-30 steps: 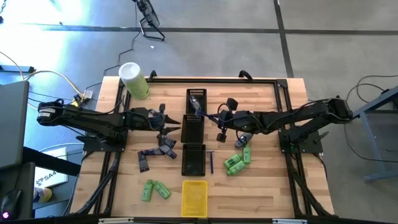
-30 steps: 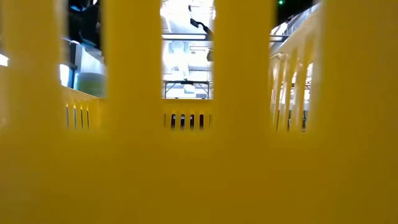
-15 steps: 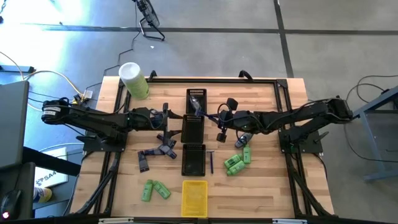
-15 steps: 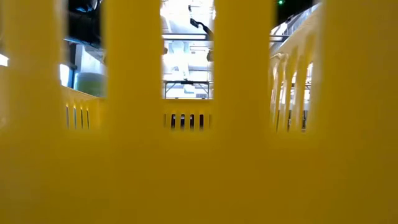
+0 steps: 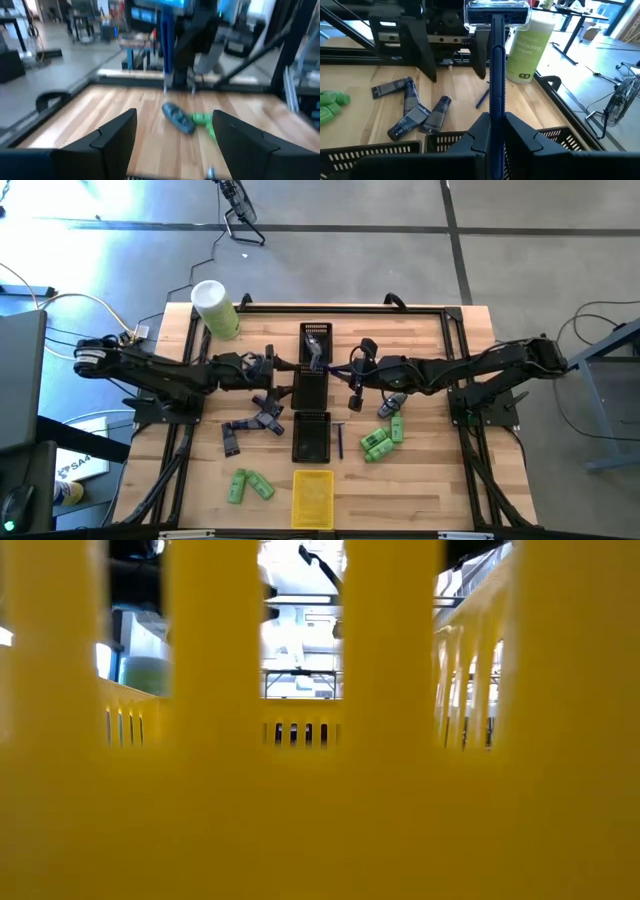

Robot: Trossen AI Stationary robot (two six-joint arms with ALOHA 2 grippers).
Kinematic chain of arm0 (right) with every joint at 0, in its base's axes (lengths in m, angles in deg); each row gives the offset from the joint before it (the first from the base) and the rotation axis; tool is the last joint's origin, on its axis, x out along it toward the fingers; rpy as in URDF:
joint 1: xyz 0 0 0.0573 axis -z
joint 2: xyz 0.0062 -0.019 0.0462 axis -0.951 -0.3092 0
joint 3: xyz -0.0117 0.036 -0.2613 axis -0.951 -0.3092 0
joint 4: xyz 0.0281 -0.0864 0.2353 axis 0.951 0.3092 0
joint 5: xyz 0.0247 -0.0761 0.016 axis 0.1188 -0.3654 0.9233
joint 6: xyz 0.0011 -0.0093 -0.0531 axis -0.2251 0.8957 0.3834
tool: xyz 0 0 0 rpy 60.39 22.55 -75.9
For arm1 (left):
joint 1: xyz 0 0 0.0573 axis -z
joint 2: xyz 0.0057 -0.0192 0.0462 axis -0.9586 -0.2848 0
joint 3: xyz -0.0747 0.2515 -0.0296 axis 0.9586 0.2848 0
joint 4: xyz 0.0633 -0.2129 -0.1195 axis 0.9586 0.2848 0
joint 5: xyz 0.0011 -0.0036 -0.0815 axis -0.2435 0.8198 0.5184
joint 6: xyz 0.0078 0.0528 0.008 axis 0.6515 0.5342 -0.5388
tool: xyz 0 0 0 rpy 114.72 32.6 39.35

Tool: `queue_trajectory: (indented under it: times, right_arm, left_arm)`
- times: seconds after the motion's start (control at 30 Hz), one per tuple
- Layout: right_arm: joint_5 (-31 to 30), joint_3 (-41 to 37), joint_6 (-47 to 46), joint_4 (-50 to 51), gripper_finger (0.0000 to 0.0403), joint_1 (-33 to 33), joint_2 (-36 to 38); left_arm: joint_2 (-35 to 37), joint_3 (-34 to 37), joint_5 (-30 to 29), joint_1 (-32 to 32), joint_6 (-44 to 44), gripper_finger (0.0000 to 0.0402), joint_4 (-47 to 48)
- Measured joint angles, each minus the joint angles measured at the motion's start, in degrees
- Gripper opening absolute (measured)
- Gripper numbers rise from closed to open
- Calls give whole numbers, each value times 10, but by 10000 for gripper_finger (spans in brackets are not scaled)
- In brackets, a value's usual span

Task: Pick & Place Travel size toiletries
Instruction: Put the blue razor into the yellow bin

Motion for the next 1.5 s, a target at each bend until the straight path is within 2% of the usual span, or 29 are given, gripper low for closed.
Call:
queue_trajectory:
  times: [0.13,0.33,0.5,0.73,1.17,1.5]
  right_arm:
    - [4,0,-12,0,30,0,0]
    - [12,0,-15,-6,30,0,0]
    - [12,0,-15,-11,30,0,0]
    - [11,0,-15,-20,30,0,0]
    - [12,0,-11,-168,30,4,-83]
    - [10,0,-15,-215,30,12,-125]
  left_arm:
    - [-43,-2,0,0,-12,249,-76]
    - [-78,-28,6,-1,-14,248,-75]
    - [-80,-46,80,-39,-46,248,-56]
    - [-80,-47,130,-80,-59,248,-51]
    - [-80,-47,139,-79,-55,248,-54]
    - [-80,-47,144,-79,-55,248,-54]
